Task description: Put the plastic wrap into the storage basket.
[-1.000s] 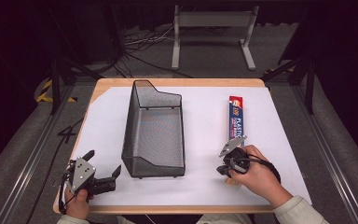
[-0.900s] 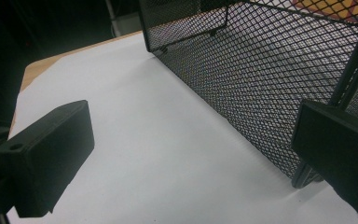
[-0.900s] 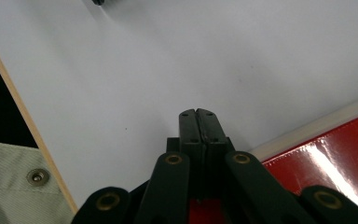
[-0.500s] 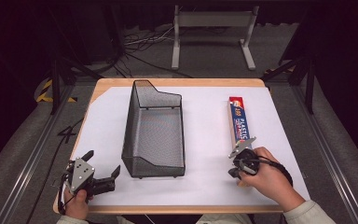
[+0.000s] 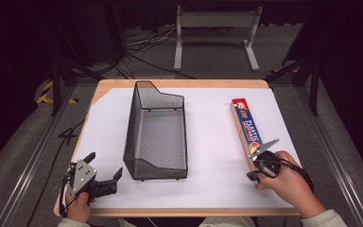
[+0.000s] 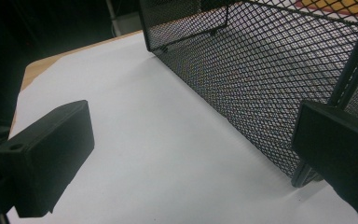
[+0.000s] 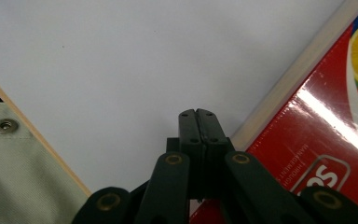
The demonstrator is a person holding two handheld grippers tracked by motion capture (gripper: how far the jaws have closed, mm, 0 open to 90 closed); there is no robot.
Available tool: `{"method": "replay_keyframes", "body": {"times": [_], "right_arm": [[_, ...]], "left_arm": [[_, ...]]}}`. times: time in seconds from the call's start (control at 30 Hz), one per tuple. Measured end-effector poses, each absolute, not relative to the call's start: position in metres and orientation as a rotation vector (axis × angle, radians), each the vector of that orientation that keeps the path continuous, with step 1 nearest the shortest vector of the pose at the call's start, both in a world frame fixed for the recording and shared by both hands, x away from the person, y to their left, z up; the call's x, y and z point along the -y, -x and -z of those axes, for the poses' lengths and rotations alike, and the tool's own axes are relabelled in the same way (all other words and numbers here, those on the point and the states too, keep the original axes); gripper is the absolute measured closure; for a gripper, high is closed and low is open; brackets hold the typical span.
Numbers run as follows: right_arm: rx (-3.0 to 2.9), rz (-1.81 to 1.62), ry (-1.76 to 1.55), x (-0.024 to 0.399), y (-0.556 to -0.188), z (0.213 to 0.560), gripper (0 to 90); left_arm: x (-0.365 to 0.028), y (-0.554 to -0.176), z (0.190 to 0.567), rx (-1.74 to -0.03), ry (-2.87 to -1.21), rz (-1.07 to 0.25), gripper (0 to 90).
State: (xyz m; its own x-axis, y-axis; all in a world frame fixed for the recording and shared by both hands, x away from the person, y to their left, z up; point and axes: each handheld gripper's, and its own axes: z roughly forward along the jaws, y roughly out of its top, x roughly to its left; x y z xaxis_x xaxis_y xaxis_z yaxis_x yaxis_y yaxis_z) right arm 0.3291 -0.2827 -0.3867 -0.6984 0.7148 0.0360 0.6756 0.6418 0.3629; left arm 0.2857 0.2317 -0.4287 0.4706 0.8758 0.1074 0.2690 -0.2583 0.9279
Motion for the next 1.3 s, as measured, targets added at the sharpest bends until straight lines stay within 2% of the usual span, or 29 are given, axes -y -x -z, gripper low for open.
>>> {"method": "replay_keyframes", "body": {"times": [0.1, 0.3, 0.37, 0.4, 0.43, 0.47, 0.53, 0.57, 1.0, 1.3], "right_arm": [[-2.746, -0.554, -1.157, 0.283, -0.329, 0.387, 88.9], [-2.614, -0.921, -1.171, 0.289, -0.326, 0.376, 65.6], [-2.540, -1.013, -1.166, 0.292, -0.324, 0.372, 62.0], [-2.494, -1.061, -1.163, 0.293, -0.322, 0.370, 55.8], [-2.494, -1.061, -1.163, 0.293, -0.322, 0.370, 55.8], [-2.363, -1.203, -1.161, 0.295, -0.317, 0.365, 47.1], [-2.322, -1.243, -1.147, 0.296, -0.315, 0.363, 44.2], [-2.225, -1.314, -1.114, 0.297, -0.313, 0.358, 37.6], [-1.996, -1.422, -1.115, 0.305, -0.316, 0.340, 26.4], [-1.986, -1.285, -1.186, 0.297, -0.341, 0.324, 21.6]], "left_arm": [[-0.231, -0.286, 0.429, -0.977, -1.774, -0.803, 0.0], [-0.231, -0.287, 0.429, -0.975, -1.776, -0.803, 0.0], [-0.231, -0.287, 0.429, -0.975, -1.775, -0.802, 0.1], [-0.231, -0.287, 0.429, -0.975, -1.776, -0.802, 0.1], [-0.231, -0.287, 0.429, -0.975, -1.776, -0.802, 0.1], [-0.230, -0.287, 0.429, -0.974, -1.774, -0.799, 0.1], [-0.230, -0.287, 0.429, -0.974, -1.775, -0.801, 0.1], [-0.229, -0.288, 0.429, -0.970, -1.781, -0.804, 0.1], [-0.229, -0.288, 0.430, -0.978, -1.777, -0.799, 0.1], [-0.230, -0.287, 0.429, -0.978, -1.776, -0.804, 0.1]]}}
